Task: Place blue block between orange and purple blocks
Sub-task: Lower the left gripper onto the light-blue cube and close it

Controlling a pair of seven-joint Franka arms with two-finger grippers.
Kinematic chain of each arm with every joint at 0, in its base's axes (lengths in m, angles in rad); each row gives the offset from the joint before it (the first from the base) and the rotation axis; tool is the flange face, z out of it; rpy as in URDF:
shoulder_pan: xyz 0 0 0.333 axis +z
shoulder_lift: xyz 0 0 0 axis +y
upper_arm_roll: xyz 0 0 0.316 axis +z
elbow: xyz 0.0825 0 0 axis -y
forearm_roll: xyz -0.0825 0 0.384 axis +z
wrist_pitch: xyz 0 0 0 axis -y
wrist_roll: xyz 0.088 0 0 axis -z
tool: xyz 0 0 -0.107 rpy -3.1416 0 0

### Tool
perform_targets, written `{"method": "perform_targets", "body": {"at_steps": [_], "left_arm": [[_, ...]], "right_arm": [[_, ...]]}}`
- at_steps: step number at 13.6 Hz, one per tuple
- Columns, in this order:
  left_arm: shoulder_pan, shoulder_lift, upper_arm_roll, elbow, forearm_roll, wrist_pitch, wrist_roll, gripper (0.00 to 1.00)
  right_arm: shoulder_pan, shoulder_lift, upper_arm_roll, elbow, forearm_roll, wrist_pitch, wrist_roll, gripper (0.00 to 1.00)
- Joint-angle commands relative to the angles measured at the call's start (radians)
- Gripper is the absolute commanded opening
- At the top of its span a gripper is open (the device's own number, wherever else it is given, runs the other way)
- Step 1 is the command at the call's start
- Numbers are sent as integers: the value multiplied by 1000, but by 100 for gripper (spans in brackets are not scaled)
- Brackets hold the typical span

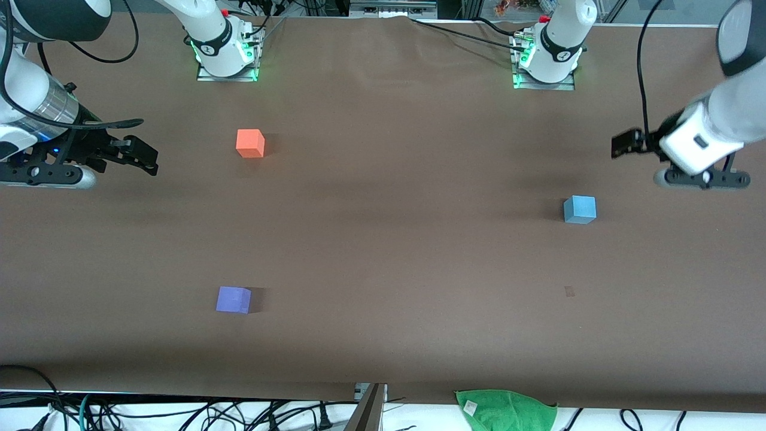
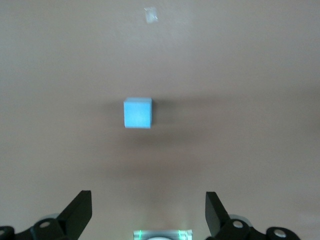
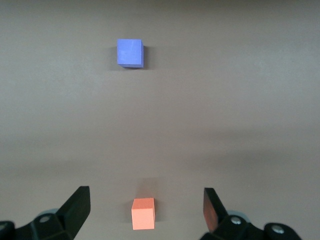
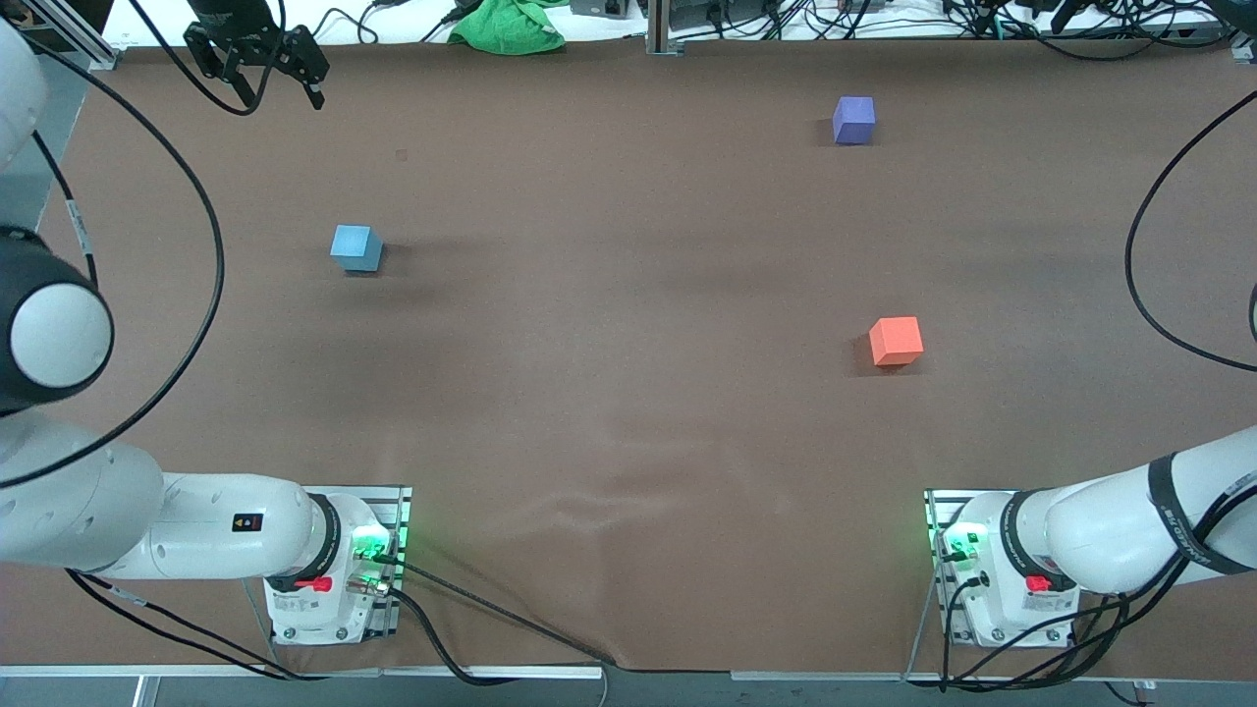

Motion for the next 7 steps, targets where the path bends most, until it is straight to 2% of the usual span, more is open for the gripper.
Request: {"method": "perform_targets", "body": {"at_steps": [1,3,7], "left_arm": [[13,93,-4,2,25,97,6,100],[13,120,-4,-54,41,159,14,100],[30,104,-4,-269,49,363,12,100]], "right_arm": [[-2,-7,-2,-2,16,0,-10,100],[-2,-7,-2,-2,16,0,-10,100],[-2,-7,-2,-2,16,-1,-10,100]]}}
